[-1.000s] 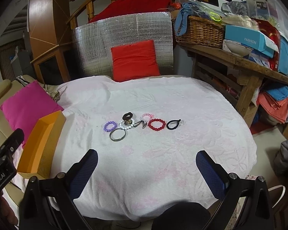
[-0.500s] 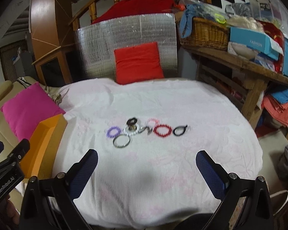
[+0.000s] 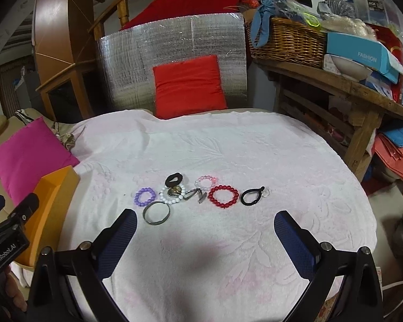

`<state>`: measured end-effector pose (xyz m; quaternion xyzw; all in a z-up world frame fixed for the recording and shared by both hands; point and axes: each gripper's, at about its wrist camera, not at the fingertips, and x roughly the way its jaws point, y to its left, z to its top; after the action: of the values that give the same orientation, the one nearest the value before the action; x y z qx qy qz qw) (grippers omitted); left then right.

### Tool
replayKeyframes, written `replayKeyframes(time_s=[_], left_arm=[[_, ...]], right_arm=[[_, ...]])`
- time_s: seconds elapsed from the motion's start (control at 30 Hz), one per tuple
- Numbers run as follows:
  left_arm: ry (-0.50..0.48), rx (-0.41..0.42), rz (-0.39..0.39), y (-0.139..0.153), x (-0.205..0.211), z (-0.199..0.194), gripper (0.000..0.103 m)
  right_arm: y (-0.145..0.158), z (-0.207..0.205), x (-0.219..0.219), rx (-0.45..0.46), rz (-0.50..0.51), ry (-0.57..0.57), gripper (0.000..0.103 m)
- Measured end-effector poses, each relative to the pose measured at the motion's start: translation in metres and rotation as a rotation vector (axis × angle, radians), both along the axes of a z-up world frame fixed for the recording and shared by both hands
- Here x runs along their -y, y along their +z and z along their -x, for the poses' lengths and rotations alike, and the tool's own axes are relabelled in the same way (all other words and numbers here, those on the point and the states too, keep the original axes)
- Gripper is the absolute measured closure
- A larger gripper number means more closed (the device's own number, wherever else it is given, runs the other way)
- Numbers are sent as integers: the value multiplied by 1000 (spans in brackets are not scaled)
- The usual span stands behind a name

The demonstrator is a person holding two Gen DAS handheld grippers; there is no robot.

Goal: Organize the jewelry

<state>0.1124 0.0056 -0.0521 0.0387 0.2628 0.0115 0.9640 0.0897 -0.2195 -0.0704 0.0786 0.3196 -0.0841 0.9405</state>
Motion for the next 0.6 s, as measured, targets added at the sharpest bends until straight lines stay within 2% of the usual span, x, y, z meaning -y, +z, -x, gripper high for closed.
replayKeyframes(time_s=[0.33,0.5,0.6], left_arm=[[-9,-35,-14,-33,0,-49,0],[-110,-131,48,-73,-10,-99,0],[-117,-178,75,-95,-18,-115,0]], right_arm=[[-32,-53,20,-32,-46,-14,0],[-68,-82,50,-86,-95,-43,0],[-87,-93,71,-139,-166,-60,0]])
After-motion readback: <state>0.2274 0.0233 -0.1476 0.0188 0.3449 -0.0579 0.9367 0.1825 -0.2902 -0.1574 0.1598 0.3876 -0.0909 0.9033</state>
